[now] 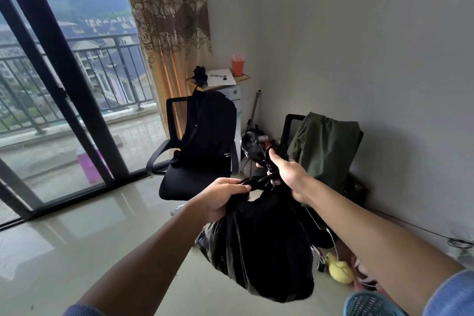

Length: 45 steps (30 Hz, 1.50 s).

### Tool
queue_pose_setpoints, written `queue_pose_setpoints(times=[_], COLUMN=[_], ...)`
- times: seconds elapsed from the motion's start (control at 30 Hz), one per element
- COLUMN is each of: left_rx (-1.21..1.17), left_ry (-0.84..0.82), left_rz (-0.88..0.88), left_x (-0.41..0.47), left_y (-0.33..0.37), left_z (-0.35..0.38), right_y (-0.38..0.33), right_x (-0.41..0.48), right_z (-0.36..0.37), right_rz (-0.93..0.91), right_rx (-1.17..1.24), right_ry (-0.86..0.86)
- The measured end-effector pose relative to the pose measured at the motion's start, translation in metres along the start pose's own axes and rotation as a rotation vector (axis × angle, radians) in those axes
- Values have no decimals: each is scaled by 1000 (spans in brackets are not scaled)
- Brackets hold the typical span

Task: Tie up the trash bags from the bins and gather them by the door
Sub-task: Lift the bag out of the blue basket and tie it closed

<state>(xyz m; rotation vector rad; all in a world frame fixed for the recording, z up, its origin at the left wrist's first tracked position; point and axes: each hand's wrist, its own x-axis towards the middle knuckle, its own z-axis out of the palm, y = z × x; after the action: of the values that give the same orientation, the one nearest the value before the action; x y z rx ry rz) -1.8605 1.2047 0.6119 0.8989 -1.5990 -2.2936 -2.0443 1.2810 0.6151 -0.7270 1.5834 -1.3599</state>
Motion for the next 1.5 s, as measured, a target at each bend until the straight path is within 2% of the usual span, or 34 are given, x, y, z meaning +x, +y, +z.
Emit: queue_pose_setpoints(times=[0.07, 0.17, 0.23, 0.3, 0.37, 0.47, 0.6, 0.67, 0.77, 0.9, 1.0, 1.03, 1.13, 1.27, 1.33, 1.43, 1.5], left_rx=[-29, -65, -134, -197, -154, 147, 783, 863, 614, 148, 81, 118, 209, -120, -412, -821, -819], left_ry=[1, 28, 5, -38, -88, -35, 295, 412, 386, 184, 94, 142, 445, 736, 760, 612, 592], left_rz=[-17, -68, -117, -153, -130, -31, 83, 92, 64, 106, 134, 157, 282, 391, 340, 260, 260], left_x=[-2, -3, -5, -8, -10, -4, 5, 7, 7, -3, -9, -9, -5, 0, 4, 9, 11], left_y=[4, 8, 12, 17, 20, 18, 11, 7, 9, 20, 26, 26, 27, 30, 36, 50, 54], left_z=[-3, -12, -18, -22, -21, -20, -16, -15, -14, -23, -28, -27, -29, -39, -42, -40, -34], right_y=[0, -5, -9, -14, -17, -19, -15, -11, -6, -4, -2, -3, -5, -8, -7, -10, -14], right_x=[0, -8, -15, -19, -18, -19, -18, -20, -22, -23, -23, -23, -23, -28, -28, -26, -22], right_z=[-3, -17, -22, -20, -17, -16, -10, -5, -2, -7, -8, -8, -8, -10, -10, -10, -14], right_rz=[7, 91, 90, 3, -111, -190, -252, -274, -282, -218, -165, -147, -142, -117, -76, 12, 46], right_rx=[54, 85, -92, -407, -583, -675, -679, -668, -601, -318, -96, -22, 112, 113, 176, 457, 620], right_ry=[-8, -210, -305, -277, -222, -180, -136, -111, -98, -67, -30, -23, 24, 32, -12, 20, 100])
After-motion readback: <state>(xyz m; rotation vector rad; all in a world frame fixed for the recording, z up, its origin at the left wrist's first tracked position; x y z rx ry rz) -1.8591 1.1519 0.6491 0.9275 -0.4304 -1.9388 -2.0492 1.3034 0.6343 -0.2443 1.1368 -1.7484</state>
